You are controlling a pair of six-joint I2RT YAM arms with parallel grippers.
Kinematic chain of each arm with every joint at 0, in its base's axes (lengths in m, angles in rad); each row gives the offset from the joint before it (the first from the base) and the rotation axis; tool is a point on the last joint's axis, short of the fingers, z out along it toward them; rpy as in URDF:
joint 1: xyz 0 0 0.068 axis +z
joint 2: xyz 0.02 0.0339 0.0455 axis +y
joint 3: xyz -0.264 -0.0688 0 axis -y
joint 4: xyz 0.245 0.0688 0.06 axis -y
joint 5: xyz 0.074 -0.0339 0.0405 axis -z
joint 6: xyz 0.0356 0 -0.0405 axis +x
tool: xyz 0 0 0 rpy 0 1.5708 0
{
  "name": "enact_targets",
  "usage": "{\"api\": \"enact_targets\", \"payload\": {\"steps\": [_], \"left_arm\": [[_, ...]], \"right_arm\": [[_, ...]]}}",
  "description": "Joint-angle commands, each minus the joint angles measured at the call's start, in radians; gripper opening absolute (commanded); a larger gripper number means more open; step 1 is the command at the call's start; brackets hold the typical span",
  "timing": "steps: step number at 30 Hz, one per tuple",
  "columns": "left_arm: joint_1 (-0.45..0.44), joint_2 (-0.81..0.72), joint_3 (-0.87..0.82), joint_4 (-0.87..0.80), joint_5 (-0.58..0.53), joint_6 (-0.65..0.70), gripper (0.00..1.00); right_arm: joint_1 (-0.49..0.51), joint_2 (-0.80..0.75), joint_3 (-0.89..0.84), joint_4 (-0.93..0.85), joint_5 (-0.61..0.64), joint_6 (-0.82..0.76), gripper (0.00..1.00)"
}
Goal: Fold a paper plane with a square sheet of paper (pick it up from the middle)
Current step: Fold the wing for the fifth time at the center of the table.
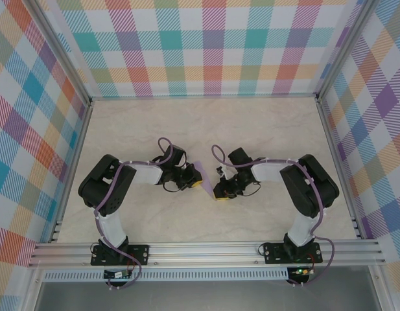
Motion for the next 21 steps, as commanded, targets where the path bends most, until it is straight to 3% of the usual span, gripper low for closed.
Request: {"api": "enact_targets", "payload": {"steps": [1, 7, 14, 21], "left_arm": [[-0.008, 0.058, -0.015, -0.093, -0.061, 0.008, 0.09], [-0.008, 0.057, -0.013, -0.094, -0.061, 0.009, 0.09], [-0.008, 0.058, -0.014, -0.094, -0.063, 0.009, 0.09], [-0.008, 0.06, -0.015, -0.097, -0.064, 0.009, 0.09]], "right_arm": [[0.004, -0.096, 0.027, -0.056, 0.061, 0.005, 0.2], [0.007, -0.094, 0.096, -0.049, 0.062, 0.022, 0.21], [0.036, 0.044, 0.186, -0.031, 0.006, 0.022, 0.1], [0.048, 0.115, 0.196, -0.014, -0.028, 0.022, 0.07]]}}
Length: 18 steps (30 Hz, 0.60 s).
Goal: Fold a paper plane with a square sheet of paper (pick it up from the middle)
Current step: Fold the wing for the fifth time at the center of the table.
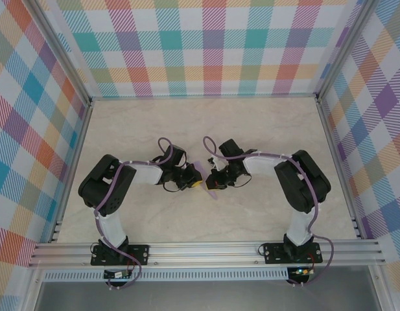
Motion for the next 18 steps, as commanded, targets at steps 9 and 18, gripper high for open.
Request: {"api": "enact_targets", "payload": {"steps": [9, 18], "left_arm": [[-0.008, 0.061, -0.013, -0.105, -0.074, 0.008, 0.09], [-0.008, 0.065, -0.011, -0.131, -0.093, 0.009, 0.09]], "right_arm": [[0.007, 0.053, -0.008, -0.009, -0.041, -0.028, 0.06], [0.007, 0.059, -0.049, -0.031, -0.044, -0.052, 0.06]]}}
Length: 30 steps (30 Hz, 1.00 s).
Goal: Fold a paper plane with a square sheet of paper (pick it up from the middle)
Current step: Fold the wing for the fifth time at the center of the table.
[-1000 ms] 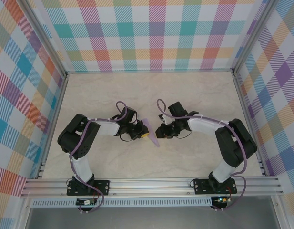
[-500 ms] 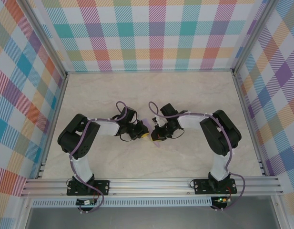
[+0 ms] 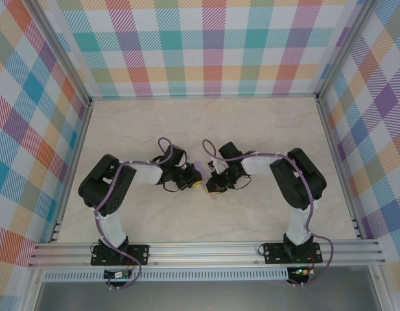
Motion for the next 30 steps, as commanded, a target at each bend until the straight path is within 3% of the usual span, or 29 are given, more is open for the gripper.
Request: {"api": "enact_targets", "payload": {"steps": [1, 30], "left_arm": [[-0.008, 0.065, -0.016, -0.125, -0.093, 0.009, 0.09], [-0.004, 0.075, -0.016, -0.167, -0.133, -0.003, 0.08]], "right_arm": [[0.006, 0.018, -0.039, -0.04, -0.022, -0.039, 0.06], [0.006, -0.108, -0.248, -0.072, 0.007, -0.013, 0.05]]}}
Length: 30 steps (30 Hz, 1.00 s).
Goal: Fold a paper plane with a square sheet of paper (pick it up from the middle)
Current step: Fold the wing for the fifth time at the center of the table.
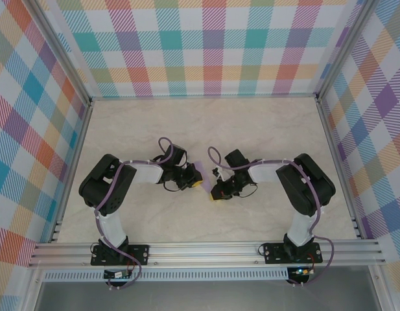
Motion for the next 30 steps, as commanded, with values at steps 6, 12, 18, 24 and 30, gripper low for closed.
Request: {"api": "enact_targets", "payload": {"steps": [6, 12, 18, 24, 30], "left_arm": [[-0.004, 0.068, -0.023, -0.133, -0.112, 0.006, 0.08], [-0.004, 0.06, -0.023, -0.123, -0.098, 0.015, 0.08], [-0.004, 0.051, -0.024, -0.11, -0.083, 0.02, 0.08], [-0.004, 0.041, -0.001, -0.116, -0.071, 0.045, 0.09], [-0.005, 0.018, 0.048, -0.122, -0.045, 0.102, 0.11]], "right_arm": [[0.004, -0.152, -0.073, -0.15, 0.067, 0.043, 0.06], [0.004, -0.155, 0.024, -0.076, 0.108, 0.086, 0.07], [0.004, -0.027, 0.099, 0.031, 0.102, 0.137, 0.03], [0.003, 0.033, 0.103, 0.034, 0.095, 0.125, 0.03], [0.004, 0.065, 0.083, -0.002, 0.15, 0.109, 0.02]]}}
